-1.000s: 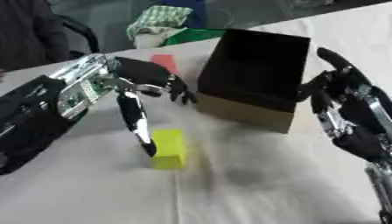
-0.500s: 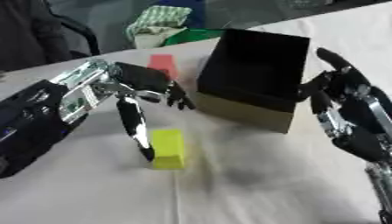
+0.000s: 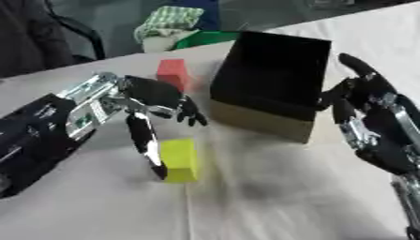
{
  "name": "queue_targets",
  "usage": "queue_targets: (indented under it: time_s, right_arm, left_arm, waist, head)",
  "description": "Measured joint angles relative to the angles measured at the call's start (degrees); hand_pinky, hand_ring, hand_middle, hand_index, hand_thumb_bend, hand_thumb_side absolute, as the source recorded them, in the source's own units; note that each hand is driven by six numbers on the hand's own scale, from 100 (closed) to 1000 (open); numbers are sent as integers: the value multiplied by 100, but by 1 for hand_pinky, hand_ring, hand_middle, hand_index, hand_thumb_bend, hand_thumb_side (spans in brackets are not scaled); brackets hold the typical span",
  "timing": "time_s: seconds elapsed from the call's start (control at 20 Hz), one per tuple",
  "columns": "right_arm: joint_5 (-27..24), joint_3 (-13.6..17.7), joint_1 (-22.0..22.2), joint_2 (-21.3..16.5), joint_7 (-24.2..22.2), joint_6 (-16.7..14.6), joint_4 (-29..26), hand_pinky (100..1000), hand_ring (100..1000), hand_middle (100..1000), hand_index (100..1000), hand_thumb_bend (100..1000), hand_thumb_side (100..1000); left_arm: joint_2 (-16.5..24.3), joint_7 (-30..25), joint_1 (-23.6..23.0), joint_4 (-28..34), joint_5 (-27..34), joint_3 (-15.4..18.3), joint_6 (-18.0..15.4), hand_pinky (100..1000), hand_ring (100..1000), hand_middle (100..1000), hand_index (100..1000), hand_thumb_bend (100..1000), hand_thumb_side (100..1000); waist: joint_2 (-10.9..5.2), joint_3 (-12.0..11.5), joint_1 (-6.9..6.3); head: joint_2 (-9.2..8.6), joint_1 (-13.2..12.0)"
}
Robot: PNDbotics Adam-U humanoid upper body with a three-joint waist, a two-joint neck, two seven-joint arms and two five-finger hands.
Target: Pick up objects on the table and place them in the box.
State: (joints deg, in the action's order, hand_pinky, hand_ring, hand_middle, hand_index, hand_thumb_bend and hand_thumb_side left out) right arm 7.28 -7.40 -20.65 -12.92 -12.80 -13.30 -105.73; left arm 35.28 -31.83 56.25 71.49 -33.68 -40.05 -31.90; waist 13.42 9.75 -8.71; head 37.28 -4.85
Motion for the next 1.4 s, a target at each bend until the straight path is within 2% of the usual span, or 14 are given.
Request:
queue_targets:
  time_s: [0.4, 0.6, 0.65, 0.7, 0.85, 1.05, 1.4]
  right_arm:
    - [1, 0, 0, 1, -2, -1, 12, 761, 569, 526, 1000, 100, 523]
    - [1, 0, 0, 1, -3, -2, 12, 761, 569, 526, 1000, 100, 523]
    - [1, 0, 0, 1, -4, -2, 12, 761, 569, 526, 1000, 100, 523]
    - [1, 0, 0, 1, -4, -2, 12, 761, 569, 526, 1000, 100, 523]
    - [1, 1, 0, 1, -5, -3, 12, 762, 569, 526, 1000, 100, 523]
    - [1, 1, 0, 1, -5, -3, 13, 762, 568, 526, 1000, 100, 523]
    - [1, 3, 0, 1, -6, -3, 14, 762, 568, 526, 1000, 100, 523]
  left_arm:
    - [-52, 0, -68, 11, -115, 0, 0, 689, 581, 621, 925, 773, 668]
    - [-77, 0, -81, 19, -118, 0, 0, 662, 542, 572, 882, 639, 585]
    - [-89, 0, -81, 24, -119, 0, 0, 651, 529, 555, 863, 553, 517]
    - [-95, 0, -81, 25, -119, 0, 0, 646, 522, 547, 854, 510, 481]
    - [-98, 0, -81, 21, -122, 3, 0, 608, 481, 500, 815, 322, 261]
    - [-99, 0, -78, -20, -129, 48, 0, 599, 464, 480, 798, 279, 164]
    - [-94, 0, 247, -169, 48, 346, 0, 605, 461, 478, 792, 283, 172]
  waist:
    - [1, 7, 0]
    - [1, 7, 0]
    - [1, 7, 0]
    - [1, 7, 0]
    - [1, 7, 0]
    - [1, 2, 0]
    - [0, -25, 24]
  head:
    - [-5, 1]
    - [-8, 2]
    - [-9, 3]
    - [-9, 3]
    - [-10, 5]
    - [-10, 20]
    - [-11, 55]
